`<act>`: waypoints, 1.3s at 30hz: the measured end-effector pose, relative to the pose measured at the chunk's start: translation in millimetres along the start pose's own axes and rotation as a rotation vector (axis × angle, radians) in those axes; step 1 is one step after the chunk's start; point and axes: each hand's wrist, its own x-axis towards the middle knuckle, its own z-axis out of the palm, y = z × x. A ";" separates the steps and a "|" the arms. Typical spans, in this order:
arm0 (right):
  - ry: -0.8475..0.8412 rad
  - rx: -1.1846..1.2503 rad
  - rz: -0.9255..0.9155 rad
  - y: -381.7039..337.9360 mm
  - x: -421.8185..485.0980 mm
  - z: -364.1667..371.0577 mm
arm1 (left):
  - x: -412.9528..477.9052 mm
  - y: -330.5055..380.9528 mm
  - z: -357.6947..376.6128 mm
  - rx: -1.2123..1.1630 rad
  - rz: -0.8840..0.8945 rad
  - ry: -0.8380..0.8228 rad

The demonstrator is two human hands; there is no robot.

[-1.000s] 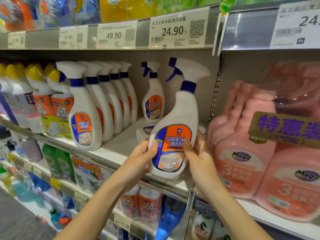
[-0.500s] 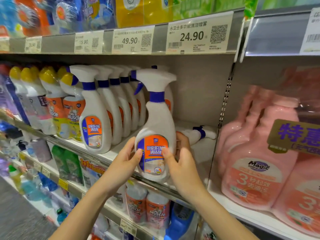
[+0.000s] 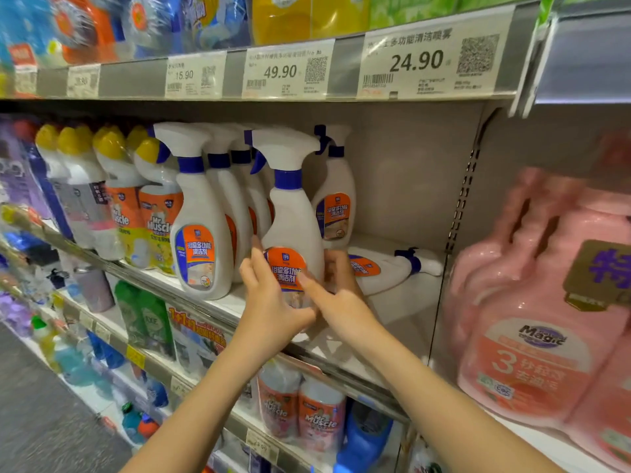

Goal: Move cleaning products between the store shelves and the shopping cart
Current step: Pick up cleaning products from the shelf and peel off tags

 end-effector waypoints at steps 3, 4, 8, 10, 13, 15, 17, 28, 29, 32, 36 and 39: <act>0.147 -0.101 0.099 3.0 7.8 -17.6 | 11.6 -0.7 1.1 0.043 -0.028 0.018; 0.220 -0.334 0.052 6.9 15.2 -24.0 | 15.5 0.2 -1.1 0.072 -0.027 0.011; 0.030 -1.028 0.063 24.0 34.0 -34.5 | 31.6 2.9 -11.1 0.187 -0.047 -0.035; -0.048 -1.094 0.087 25.7 34.7 -38.3 | 35.0 1.2 -12.1 0.140 -0.043 -0.044; -0.052 -1.189 0.091 22.0 31.9 -41.2 | 38.0 0.6 -13.3 0.069 -0.045 -0.057; -0.040 -1.253 0.081 18.9 28.7 -42.9 | 40.4 0.0 -15.3 0.082 -0.048 -0.094; -0.019 -1.314 0.060 16.1 22.9 -45.6 | 42.0 -0.7 -17.5 0.107 -0.053 -0.122; -0.110 -1.344 0.119 -3.8 -36.2 -68.8 | 71.1 -3.3 4.1 0.178 -0.057 -0.075; -0.115 -1.351 0.127 -3.2 -44.8 -69.1 | 74.3 0.0 8.8 0.212 -0.062 -0.073; -0.098 -1.368 0.129 -2.7 -59.3 -68.8 | 84.7 2.2 20.8 0.260 -0.053 -0.065; -0.083 -1.363 0.097 -7.5 -58.7 -66.0 | 96.7 6.3 33.0 0.239 0.002 -0.040; -0.094 -1.324 0.124 -10.1 -60.2 -66.0 | 103.0 9.9 42.9 0.205 0.026 -0.017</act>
